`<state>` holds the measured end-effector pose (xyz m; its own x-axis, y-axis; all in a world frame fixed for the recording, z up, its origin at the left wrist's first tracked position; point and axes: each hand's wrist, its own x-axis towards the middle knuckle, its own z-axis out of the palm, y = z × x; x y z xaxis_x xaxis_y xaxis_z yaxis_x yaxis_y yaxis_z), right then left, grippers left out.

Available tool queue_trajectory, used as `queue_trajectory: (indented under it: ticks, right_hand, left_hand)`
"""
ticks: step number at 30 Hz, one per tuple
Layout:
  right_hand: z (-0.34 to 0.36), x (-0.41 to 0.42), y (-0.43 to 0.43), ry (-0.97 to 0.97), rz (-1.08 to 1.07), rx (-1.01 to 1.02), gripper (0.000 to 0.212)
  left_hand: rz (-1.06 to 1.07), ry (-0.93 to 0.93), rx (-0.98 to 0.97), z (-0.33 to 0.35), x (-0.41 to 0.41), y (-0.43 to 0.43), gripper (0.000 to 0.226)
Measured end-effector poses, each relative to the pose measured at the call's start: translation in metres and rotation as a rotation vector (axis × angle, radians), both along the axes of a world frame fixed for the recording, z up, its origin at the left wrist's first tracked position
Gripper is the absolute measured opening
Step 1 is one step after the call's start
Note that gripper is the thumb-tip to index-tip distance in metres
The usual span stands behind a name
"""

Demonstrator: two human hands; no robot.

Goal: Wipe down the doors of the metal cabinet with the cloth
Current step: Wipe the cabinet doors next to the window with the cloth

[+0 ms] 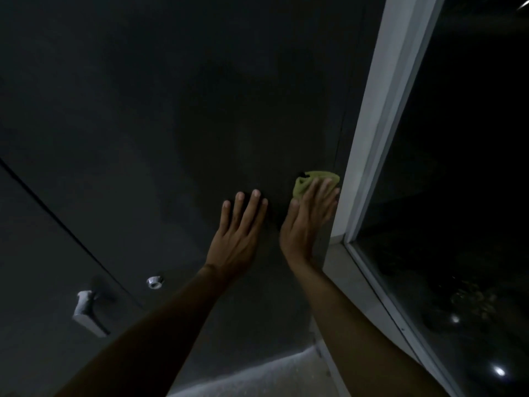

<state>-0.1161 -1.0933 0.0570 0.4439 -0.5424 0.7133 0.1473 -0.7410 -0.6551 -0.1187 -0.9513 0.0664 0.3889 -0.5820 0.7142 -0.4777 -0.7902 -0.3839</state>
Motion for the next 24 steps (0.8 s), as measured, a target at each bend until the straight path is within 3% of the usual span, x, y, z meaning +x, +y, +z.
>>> queue_trajectory:
  ticks: [5, 7, 11, 17, 24]
  right_hand:
    - [-0.039, -0.026, -0.007, 0.107, 0.085, -0.284, 0.074]
    - [-0.035, -0.024, -0.017, 0.106, 0.054, -0.252, 0.076]
    - [0.012, 0.000, -0.025, -0.020, -0.001, -0.032, 0.055]
    - [-0.003, -0.013, -0.027, -0.045, 0.083, -0.326, 0.081]
    - [0.064, 0.005, -0.022, -0.128, 0.027, -0.108, 0.051]
  left_hand:
    - [-0.038, -0.011, 0.008, 0.005, 0.000, -0.011, 0.057]
    - [-0.048, -0.008, 0.015, 0.013, 0.000, -0.017, 0.054]
    - [-0.052, 0.000, 0.028, 0.033, 0.002, -0.031, 0.053]
    - [-0.057, 0.069, 0.004, 0.042, -0.010, -0.033, 0.054]
    - [-0.044, 0.175, 0.081, 0.060, -0.020, -0.022, 0.056]
